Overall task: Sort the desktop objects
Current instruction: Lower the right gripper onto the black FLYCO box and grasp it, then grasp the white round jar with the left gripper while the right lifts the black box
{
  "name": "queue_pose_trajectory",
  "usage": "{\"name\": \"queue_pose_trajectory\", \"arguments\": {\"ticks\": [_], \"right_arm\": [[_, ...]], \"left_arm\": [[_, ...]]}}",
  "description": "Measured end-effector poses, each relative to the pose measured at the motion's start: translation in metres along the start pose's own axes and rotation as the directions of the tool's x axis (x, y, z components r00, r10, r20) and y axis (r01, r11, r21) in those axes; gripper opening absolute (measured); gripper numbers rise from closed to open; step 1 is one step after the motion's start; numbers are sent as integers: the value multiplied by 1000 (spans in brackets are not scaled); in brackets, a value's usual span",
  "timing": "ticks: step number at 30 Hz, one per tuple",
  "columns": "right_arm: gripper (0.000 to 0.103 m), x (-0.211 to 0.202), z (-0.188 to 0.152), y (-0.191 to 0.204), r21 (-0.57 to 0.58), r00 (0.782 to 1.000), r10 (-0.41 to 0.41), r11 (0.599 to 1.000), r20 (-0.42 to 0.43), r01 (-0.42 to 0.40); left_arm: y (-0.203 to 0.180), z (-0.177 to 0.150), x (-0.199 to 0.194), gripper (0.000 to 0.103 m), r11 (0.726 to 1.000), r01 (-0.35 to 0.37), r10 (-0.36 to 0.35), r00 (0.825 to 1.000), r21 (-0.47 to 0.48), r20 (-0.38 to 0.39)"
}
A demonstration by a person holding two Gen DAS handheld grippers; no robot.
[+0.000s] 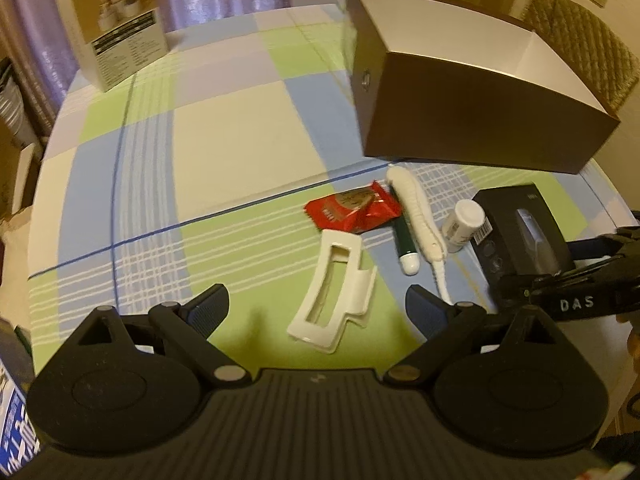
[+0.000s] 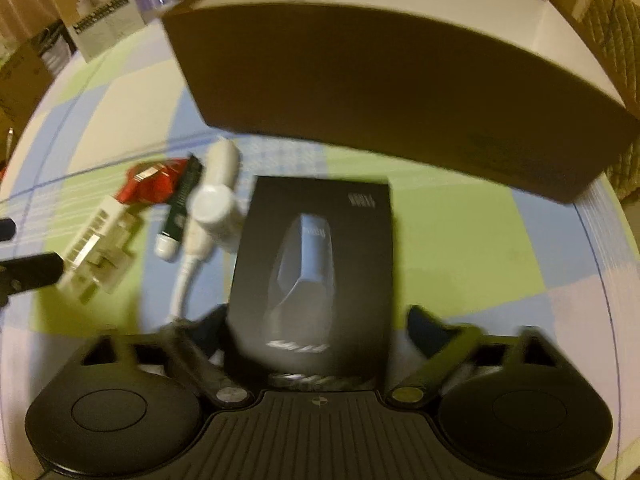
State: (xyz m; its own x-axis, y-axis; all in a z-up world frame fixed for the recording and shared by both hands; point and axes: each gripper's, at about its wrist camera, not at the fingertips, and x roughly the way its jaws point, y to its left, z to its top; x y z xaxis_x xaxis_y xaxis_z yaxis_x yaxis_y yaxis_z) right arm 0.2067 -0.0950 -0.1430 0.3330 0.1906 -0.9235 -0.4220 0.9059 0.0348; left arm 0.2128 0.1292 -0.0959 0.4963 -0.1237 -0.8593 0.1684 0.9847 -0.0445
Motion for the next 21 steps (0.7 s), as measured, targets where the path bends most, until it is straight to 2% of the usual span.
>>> {"name": "queue_pose_trajectory", "arguments": {"ticks": [13, 17, 21], "right_arm": [[77, -9, -5, -80, 78, 998, -61, 995, 27, 59], [77, -11, -5, -97, 81, 997, -66, 995, 28, 63], [77, -14, -3, -118, 91, 997, -75, 993, 26, 72]], "left_arm": [[-53, 21, 19, 88, 977, 120, -130, 990, 175, 46], [-56, 17, 24, 79, 968, 148, -160, 986, 201, 46], [-60, 11, 32, 74, 961, 151, -163, 986, 231, 32]]}}
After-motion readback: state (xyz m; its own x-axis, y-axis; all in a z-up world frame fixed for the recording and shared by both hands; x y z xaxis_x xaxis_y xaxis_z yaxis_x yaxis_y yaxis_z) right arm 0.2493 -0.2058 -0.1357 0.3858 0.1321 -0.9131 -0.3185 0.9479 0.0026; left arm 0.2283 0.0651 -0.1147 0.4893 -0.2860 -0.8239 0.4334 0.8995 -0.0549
